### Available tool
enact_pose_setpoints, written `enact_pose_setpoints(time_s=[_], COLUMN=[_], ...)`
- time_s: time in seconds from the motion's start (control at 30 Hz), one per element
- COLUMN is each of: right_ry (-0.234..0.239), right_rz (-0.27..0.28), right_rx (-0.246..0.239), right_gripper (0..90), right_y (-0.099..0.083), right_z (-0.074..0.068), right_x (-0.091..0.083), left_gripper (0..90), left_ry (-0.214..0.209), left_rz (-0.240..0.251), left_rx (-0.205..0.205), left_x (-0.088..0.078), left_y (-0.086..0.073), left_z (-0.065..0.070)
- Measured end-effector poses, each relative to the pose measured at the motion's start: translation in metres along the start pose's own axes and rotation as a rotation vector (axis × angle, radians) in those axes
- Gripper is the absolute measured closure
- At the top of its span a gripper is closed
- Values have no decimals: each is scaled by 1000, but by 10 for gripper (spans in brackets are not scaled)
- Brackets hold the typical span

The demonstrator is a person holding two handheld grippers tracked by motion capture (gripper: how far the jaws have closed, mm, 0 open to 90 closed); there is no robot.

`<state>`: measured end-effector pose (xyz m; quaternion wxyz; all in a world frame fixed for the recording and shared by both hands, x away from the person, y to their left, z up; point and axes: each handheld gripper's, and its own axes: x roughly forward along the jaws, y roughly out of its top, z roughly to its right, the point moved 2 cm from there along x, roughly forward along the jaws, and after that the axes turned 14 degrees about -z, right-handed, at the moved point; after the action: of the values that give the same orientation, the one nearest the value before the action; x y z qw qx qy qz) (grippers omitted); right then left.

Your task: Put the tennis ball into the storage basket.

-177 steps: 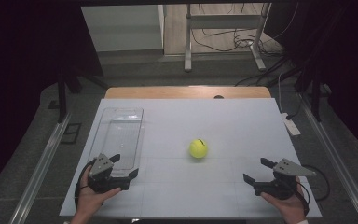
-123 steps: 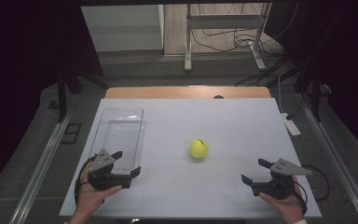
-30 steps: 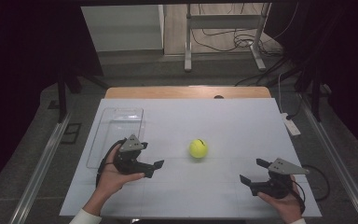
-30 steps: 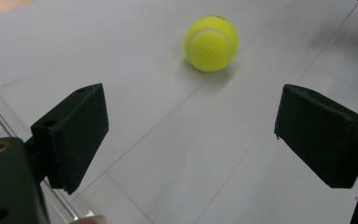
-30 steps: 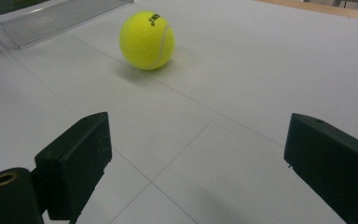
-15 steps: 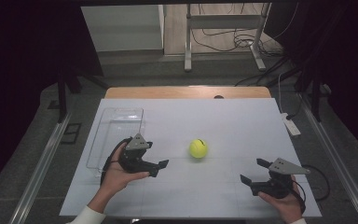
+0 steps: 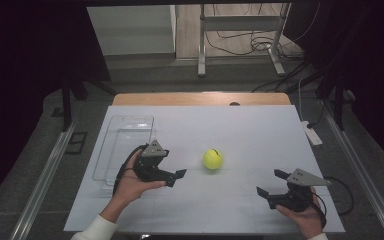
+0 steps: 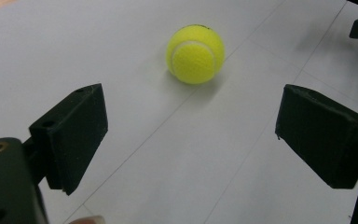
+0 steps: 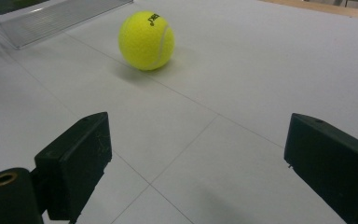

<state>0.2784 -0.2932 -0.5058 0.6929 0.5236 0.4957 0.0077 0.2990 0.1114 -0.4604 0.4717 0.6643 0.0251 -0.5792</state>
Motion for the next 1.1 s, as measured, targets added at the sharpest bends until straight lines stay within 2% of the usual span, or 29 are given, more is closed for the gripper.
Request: enact_pose_setpoints(time_s=[0.37,1.1], right_ry=[4,1], right_rz=[5,5], right_rx=[-1,-1], right_gripper=[77,77], right_y=[0,0], right_z=[0,1], right_x=[-1,-1], left_gripper=[98,93], left_ry=[-14,-32], left_rz=[-7,-21], left_rx=[13,25], left_x=[4,14], left_y=[13,30], left_z=[2,4])
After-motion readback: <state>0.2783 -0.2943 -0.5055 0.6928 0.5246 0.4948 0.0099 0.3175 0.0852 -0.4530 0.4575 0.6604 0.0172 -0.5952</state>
